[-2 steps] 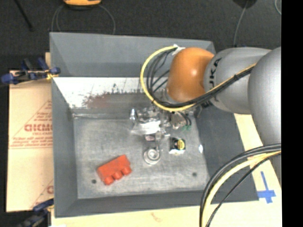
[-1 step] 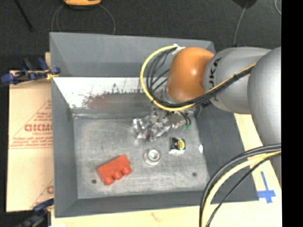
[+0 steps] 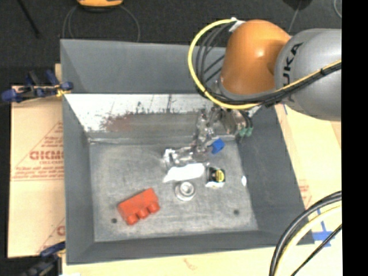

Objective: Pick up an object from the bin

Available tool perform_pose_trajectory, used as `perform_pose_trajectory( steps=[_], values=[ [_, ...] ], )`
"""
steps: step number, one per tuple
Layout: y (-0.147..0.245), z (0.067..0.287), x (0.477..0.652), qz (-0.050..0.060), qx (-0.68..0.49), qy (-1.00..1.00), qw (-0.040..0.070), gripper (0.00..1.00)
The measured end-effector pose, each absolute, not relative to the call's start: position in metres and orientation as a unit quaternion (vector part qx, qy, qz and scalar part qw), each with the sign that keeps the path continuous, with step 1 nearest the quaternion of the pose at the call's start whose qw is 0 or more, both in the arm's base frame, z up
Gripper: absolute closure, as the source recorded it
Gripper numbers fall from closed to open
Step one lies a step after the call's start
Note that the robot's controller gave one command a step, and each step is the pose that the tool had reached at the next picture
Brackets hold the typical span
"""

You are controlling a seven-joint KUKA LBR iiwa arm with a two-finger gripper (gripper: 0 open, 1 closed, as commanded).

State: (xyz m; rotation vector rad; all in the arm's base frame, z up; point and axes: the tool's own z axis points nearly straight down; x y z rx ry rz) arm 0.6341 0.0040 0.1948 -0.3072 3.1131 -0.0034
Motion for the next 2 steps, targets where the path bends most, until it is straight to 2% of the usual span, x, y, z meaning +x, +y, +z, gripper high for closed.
perform_pose_trajectory(
  steps=[1,2],
  values=[
    [-0.05,0.309,0.628,-0.003,-0.231,0.973,0.006,1.0],
    [-0.099,0.227,0.597,0.0,-0.312,0.95,-0.001,1.0]
  ],
)
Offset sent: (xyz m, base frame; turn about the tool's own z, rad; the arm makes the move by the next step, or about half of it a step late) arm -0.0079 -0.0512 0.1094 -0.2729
